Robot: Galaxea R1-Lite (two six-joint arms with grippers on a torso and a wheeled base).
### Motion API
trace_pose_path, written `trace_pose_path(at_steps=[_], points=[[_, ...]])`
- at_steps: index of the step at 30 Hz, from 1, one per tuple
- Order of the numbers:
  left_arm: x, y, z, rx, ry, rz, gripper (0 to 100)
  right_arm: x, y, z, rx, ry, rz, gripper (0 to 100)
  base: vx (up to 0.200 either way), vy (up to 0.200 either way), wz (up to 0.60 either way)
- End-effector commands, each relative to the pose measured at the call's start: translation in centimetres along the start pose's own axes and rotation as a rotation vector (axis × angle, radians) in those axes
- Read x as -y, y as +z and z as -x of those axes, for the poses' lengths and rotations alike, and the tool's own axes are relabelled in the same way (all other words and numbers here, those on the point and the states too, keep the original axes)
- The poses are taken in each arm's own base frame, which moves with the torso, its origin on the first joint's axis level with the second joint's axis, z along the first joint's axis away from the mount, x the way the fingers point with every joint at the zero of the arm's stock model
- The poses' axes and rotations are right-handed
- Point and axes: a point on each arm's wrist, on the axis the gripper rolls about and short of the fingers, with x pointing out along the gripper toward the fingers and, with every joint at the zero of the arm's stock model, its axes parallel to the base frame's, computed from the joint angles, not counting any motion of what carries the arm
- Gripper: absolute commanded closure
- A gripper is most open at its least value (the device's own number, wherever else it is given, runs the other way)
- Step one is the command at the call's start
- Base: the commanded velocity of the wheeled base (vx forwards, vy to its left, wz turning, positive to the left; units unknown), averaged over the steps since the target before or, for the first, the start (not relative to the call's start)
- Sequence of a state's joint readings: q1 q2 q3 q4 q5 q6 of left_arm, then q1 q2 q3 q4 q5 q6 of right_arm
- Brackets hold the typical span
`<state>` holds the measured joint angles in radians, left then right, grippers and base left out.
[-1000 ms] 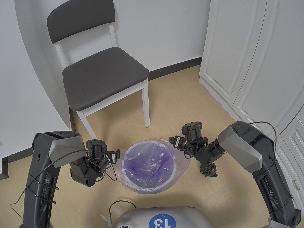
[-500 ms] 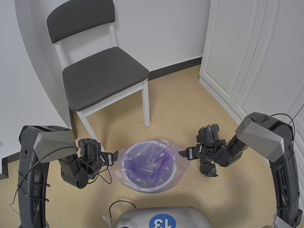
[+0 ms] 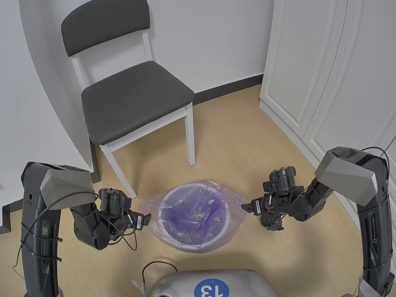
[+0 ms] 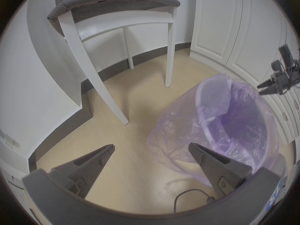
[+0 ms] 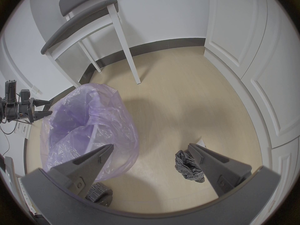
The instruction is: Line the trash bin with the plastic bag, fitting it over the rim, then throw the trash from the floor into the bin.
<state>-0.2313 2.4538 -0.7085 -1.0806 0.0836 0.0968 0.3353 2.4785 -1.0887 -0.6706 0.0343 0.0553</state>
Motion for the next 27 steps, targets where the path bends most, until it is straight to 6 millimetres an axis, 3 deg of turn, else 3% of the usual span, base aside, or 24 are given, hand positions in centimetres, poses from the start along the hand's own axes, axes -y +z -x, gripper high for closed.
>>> trace_pose_path(at_steps=[1, 5, 8, 15, 27], points=[[0.0, 0.9, -0.7, -0.001, 0.001, -0.029, 0, 0.1, 0.6, -0.2, 0.02, -0.001, -0.006, 0, 0.0, 0.0, 0.0], [0.2, 2.1, -1.9, -0.011, 0.013, -0.035, 0, 0.2, 1.9, -1.0, 0.061, -0.029, -0.007, 0, 0.0, 0.0, 0.0], [-0.2, 3.6, -3.2, -0.057, 0.03, -0.052, 0, 0.2, 3.0, -1.2, -0.024, -0.049, 0.016, 0, 0.0, 0.0, 0.0], [-1.5, 3.9, -6.2, -0.069, 0.057, -0.071, 0, 0.0, 4.8, -1.5, -0.083, -0.045, 0.105, 0, 0.0, 0.0, 0.0], [-2.1, 4.7, -6.6, -0.092, 0.059, -0.077, 0, -1.2, 5.3, -3.7, -0.145, -0.006, 0.196, 0, 0.0, 0.0, 0.0]])
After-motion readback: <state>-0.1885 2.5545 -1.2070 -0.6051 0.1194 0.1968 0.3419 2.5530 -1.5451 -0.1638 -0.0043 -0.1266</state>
